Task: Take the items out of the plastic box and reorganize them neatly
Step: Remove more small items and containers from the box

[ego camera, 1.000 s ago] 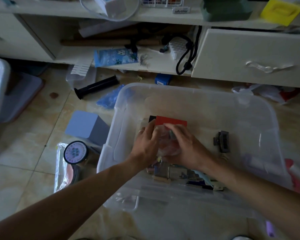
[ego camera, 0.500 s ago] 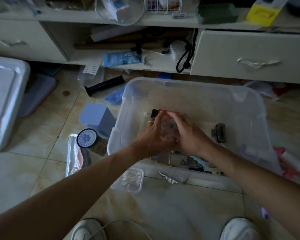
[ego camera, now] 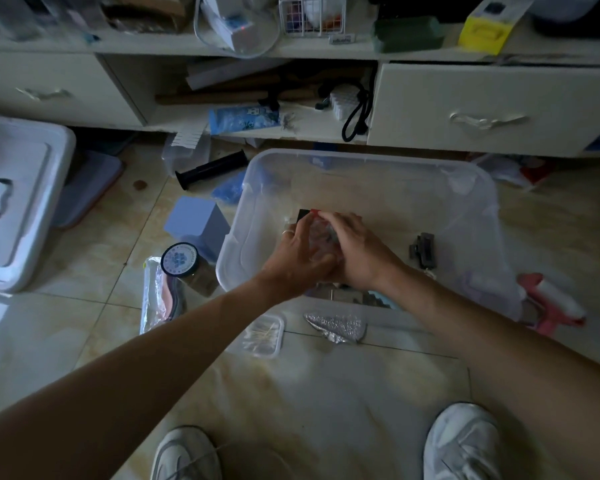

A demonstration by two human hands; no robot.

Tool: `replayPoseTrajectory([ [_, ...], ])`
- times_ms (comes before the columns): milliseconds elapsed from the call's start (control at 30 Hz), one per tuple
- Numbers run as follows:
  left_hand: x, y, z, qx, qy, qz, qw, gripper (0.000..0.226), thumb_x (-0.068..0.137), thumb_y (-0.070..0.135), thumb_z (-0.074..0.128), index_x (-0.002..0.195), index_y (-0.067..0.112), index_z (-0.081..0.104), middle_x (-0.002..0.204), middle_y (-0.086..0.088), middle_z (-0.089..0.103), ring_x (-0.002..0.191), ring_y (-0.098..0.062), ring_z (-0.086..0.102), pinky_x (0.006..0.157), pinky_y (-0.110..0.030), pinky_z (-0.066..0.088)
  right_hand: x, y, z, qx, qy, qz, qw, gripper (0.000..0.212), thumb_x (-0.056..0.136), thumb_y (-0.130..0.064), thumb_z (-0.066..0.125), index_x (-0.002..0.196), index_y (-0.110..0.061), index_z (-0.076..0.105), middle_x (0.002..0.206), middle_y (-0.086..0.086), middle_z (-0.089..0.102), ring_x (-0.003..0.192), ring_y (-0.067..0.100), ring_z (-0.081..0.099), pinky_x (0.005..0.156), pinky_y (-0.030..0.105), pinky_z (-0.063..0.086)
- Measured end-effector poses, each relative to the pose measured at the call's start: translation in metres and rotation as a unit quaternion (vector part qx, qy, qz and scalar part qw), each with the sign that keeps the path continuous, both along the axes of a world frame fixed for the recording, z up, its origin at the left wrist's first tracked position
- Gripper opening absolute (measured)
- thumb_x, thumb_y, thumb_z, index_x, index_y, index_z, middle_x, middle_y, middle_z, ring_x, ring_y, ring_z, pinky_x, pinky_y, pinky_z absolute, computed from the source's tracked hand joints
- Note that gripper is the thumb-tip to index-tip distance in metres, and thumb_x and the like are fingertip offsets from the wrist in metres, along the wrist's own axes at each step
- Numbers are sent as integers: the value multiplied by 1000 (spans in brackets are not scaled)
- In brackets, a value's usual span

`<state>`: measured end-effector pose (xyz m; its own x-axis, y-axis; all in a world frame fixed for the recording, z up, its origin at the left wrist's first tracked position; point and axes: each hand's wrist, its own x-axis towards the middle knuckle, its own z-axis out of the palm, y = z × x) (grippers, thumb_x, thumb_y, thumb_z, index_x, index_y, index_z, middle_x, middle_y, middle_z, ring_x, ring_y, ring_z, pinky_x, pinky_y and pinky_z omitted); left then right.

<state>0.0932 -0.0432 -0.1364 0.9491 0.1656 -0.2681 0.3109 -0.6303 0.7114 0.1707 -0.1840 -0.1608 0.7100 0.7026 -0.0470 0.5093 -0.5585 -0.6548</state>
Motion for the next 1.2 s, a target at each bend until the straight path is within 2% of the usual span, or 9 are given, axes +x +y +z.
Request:
replayPoseTrajectory([
  [133,10,0,-3,0,8,3,1000,92,74,48,56,153,20,17,142,-18,36,131,-31,38,105,-37,36,10,1,-8,-13,8,0,1000,114,61,-35,92,154,-24,28,148,8,36,135,23,43,101,17,32],
  [300,15,2,-10,8,24,-31,999,80,90,32,64,152,13,17,141,-13,39,128,-32,39,104,-40,38,12,1,-18,-31,29,11,999,119,59,-36,95,155,-22,26,145,11,38,133,22,44,103,19,37],
  [400,19,5,-9,1,23,-36,999,81,90,32,64,152,13,15,141,-13,37,128,-33,38,106,-44,39,16,7,-17,-36,38,15,999,119,59,-35,95,154,-21,26,146,13,36,135,26,43,109,28,41],
  [467,21,10,-10,0,27,-28,999,83,90,34,64,152,16,13,143,-12,34,128,-34,39,105,-44,41,20,13,-17,-36,38,22,998,118,60,-36,94,155,-21,25,148,12,34,137,25,40,108,23,37],
  [533,23,16,-16,-2,26,-1,1000,85,87,37,67,152,21,14,146,-11,31,130,-32,39,102,-35,40,24,19,-20,-37,45,26,998,116,63,-36,93,155,-22,23,150,10,32,138,24,38,104,18,32],
  [633,24,23,-29,-1,25,32,999,88,85,39,69,153,23,15,150,-10,29,131,-29,40,92,-25,33,25,27,-28,-36,50,39,997,117,64,-36,92,156,-22,22,150,11,30,137,27,41,109,27,37],
  [733,26,24,-39,-7,47,22,999,88,84,38,71,152,21,16,150,-12,29,131,-30,40,92,-25,32,25,27,-35,-56,62,42,996,119,63,-39,92,156,-23,19,147,11,30,132,30,45,108,38,43],
  [933,30,20,-37,6,52,11,999,86,85,34,69,151,22,16,148,-11,30,126,-28,43,86,-25,34,29,26,-37,-75,75,42,993,125,63,-39,92,157,-24,11,153,10,24,134,33,42,105,46,47],
  [1200,43,28,-36,27,50,-6,998,85,85,40,68,150,21,16,147,-11,30,128,-29,42,91,-27,35,42,31,-34,-101,67,61,991,130,64,-48,90,158,-24,4,157,7,17,138,30,39,108,37,41],
])
